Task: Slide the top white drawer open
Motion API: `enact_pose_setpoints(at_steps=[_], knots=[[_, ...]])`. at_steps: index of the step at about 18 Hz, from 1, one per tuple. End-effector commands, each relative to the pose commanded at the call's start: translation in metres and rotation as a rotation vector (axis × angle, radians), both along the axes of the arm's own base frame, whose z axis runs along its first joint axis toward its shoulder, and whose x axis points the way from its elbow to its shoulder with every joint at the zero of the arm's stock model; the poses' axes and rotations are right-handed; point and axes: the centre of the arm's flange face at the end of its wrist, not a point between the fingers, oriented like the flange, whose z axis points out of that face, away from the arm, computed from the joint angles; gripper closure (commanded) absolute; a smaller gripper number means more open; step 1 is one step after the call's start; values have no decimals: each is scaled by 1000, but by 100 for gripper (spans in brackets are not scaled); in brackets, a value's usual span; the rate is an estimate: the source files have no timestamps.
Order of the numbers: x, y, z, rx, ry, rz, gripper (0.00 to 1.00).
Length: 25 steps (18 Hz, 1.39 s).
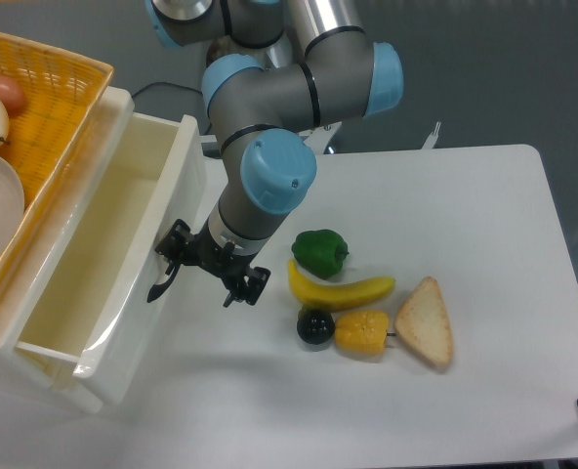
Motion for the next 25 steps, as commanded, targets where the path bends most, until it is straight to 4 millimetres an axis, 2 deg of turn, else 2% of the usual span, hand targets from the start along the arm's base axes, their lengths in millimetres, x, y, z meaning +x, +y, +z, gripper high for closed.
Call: enact_pose_setpoints(at_steps=[3, 21, 23, 25], knots=[[-9, -3, 3, 6, 6, 8, 0], [-22, -9, 4, -1, 38, -11, 0], [-38, -16, 12, 10, 49, 14, 0], [-44, -20, 14, 16, 57, 15, 0]])
